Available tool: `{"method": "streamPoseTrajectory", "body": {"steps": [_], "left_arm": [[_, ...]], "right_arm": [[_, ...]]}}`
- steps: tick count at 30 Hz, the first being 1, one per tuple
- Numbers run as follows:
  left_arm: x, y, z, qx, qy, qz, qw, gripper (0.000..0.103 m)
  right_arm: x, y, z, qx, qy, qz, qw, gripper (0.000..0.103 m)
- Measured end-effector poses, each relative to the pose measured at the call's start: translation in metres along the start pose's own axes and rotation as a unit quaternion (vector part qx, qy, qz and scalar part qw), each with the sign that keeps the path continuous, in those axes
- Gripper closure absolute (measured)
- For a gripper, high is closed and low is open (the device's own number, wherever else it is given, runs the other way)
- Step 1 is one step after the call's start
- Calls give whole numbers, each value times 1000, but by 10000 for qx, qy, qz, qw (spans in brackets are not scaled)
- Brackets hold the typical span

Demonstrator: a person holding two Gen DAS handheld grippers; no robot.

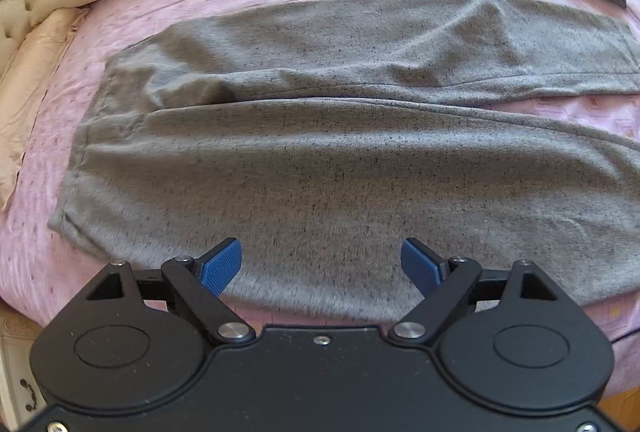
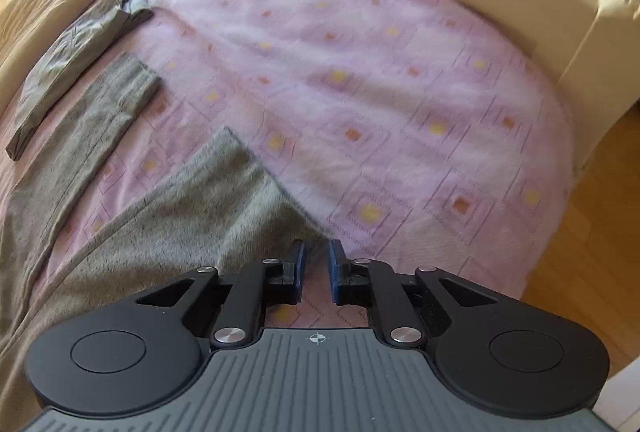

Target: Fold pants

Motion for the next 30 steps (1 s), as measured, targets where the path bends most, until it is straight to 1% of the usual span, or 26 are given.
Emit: {"method": "streamPoseTrajectory", "body": {"steps": [1,2,3,5,6,8,9,10,11,12,13,15,17,18,20,21,22,23,24,25,27,30], "left_arm": [[-1,6,2,-11,65,12,10000,16],[-2,13,4,-21,171,1,9999,16],[-2,20,6,-30,271,-29,9996,16],[-1,36,9,-50,440,-124,9989,16],[1,43,9,-56,496,-170,9986,16],[6,56,8,-40,574,-305,9979,16],[9,63,7,-35,605,-398,9974,14],[12,68,5,-7,616,-452,9971,10],[15,70,2,45,597,-399,9974,7],[17,71,0,23,623,-339,9975,0],[18,72,-1,26,718,-320,9969,0],[21,72,0,125,954,-276,9950,0],[19,72,4,140,1201,-300,9922,0],[16,72,5,184,1290,-374,9908,0],[8,73,6,340,1435,-582,9874,0],[4,74,3,492,1415,-702,9862,5],[-2,74,-1,715,1348,-796,9851,17],[-7,71,-6,907,1259,-842,9843,23],[-14,67,-11,975,1192,-824,9846,30],[-23,60,-15,932,1152,-730,9863,30],[-44,46,-26,916,1063,-379,9894,29],[-84,36,-41,923,846,23,9921,26]], "right_arm": [[1,-10,-10,-59,-316,287,9991,89],[2,-16,-20,-230,-645,458,9966,89],[4,-20,-32,-446,-1021,534,9923,89],[12,-20,-57,-684,-1726,475,9815,89],[18,-18,-67,-686,-1955,405,9775,89],[27,-6,-85,-553,-2286,114,9719,89],[32,1,-89,-441,-2360,-68,9707,89],[36,8,-90,-318,-2364,-233,9709,89],[41,15,-89,-195,-2323,-393,9717,89],[43,21,-85,-74,-2222,-566,9733,89],[45,25,-81,-16,-2101,-665,9754,89],[41,25,-72,-67,-1818,-720,9807,91],[36,22,-76,181,-1771,-813,9807,91],[32,18,-80,232,-1785,-777,9806,91],[24,6,-91,65,-1736,-610,9829,90],[17,-1,-97,-122,-1704,-522,9839,90],[11,-6,-105,-261,-1715,-438,9839,90],[6,-10,-115,-348,-1768,-360,9830,90],[-3,-12,-128,-446,-1873,-271,9809,90],[-11,-12,-141,-539,-1999,-198,9781,90],[-23,-13,-167,-773,-2309,-75,9699,90],[-39,-11,-205,-1083,-2878,56,9515,90]]}}
Point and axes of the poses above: each gripper's, at about its wrist camera, not at the fingertips, and y roughly the way its jaws point, z to its right, x to its underside, the point moved 1 cm from there along y, roughly the way its jaws point, and after that the axes turned 1 degree about z, right-handed, at the moved point
